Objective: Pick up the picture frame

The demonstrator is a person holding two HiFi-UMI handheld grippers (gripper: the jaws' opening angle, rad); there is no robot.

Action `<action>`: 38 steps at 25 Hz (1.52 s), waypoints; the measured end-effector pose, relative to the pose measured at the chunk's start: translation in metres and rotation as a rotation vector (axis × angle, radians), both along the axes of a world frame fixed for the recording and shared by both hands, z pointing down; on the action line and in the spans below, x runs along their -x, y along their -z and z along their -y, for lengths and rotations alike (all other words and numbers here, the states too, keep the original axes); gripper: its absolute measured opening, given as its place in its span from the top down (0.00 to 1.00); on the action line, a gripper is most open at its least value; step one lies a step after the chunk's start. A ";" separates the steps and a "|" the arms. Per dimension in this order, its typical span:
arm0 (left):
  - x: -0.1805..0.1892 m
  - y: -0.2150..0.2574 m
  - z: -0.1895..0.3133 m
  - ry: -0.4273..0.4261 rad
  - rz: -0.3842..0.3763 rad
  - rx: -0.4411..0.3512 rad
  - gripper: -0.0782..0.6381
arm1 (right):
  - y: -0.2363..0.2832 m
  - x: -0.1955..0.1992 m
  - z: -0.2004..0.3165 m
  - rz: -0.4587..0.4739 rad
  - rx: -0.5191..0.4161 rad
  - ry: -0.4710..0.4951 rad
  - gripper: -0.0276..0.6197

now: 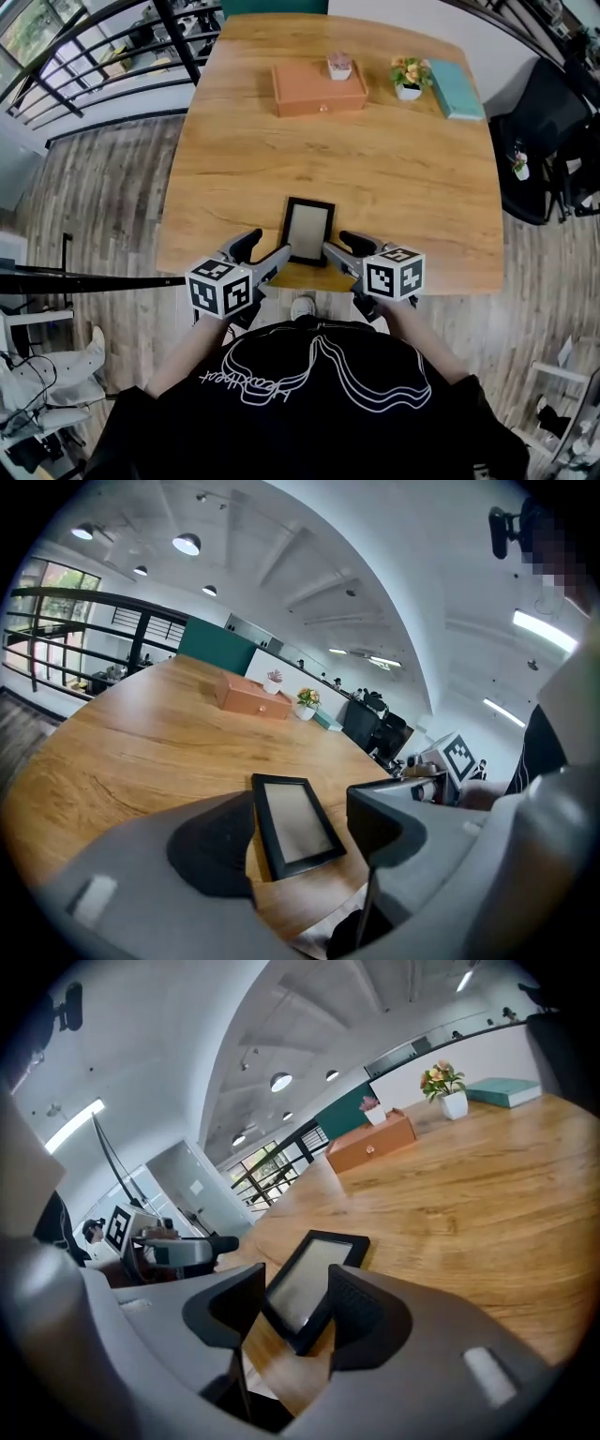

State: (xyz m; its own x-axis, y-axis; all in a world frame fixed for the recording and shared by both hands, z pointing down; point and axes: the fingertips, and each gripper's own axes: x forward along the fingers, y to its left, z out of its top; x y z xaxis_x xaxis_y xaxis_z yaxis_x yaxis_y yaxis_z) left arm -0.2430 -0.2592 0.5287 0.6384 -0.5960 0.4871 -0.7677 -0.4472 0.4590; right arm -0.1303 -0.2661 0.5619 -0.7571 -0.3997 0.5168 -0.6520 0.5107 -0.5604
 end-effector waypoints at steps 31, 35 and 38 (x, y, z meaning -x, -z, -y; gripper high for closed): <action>0.015 -0.043 0.036 -0.044 -0.003 0.102 0.49 | -0.067 0.004 0.032 -0.280 0.131 -0.075 0.75; 0.011 -0.047 0.032 -0.056 -0.006 0.109 0.49 | -0.068 0.002 0.033 -0.262 0.146 -0.114 0.76; 0.009 -0.049 0.029 -0.062 -0.007 0.118 0.49 | -0.068 0.001 0.034 -0.220 0.174 -0.146 0.77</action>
